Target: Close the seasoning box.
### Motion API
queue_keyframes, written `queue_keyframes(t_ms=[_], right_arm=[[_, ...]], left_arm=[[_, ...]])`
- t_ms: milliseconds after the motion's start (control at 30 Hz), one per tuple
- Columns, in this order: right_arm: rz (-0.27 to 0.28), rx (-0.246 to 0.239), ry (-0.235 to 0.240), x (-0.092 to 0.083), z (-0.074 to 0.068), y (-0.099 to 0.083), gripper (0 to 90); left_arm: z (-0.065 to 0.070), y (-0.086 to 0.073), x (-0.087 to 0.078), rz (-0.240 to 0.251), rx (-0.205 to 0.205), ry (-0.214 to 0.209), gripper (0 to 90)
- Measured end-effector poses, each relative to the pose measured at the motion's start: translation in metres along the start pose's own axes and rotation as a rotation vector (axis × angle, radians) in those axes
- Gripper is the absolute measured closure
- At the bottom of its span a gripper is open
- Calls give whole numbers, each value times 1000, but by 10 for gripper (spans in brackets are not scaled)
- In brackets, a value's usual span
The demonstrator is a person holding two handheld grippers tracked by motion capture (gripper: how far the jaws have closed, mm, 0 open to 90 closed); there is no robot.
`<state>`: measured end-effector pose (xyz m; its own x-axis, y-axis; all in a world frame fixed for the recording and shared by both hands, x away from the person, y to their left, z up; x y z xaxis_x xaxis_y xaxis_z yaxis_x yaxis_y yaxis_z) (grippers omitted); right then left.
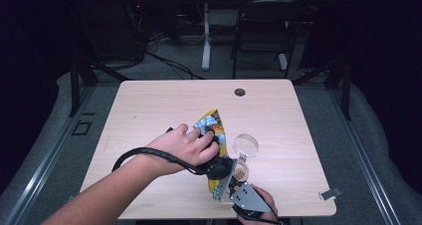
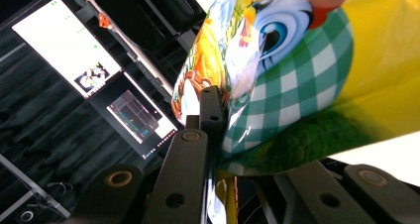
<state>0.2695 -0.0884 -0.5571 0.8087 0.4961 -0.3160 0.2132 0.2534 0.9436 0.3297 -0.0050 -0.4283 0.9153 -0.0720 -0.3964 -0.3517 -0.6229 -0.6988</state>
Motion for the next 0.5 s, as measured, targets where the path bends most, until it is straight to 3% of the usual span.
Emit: queue_keyframes(t_ms=[267,500], right_arm=[[2,24,8,0,2,0,877],[3,37,8,-1,3,0,875]], left_arm=[[1,0,0,1,-2,-12,852],[-2,0,-1,4,-3,4,851]])
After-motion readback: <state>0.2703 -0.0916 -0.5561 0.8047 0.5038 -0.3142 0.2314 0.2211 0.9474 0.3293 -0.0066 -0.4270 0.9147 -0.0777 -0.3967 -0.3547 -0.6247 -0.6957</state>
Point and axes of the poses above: each handheld gripper's, and its own axes: x roughly forward along the jaws, y roughly out of its top, z roughly to its right, the point moved 8 cm from there along x, roughly forward along the jaws, and after that the axes turned 13 degrees about x, right-handed, at the moved point
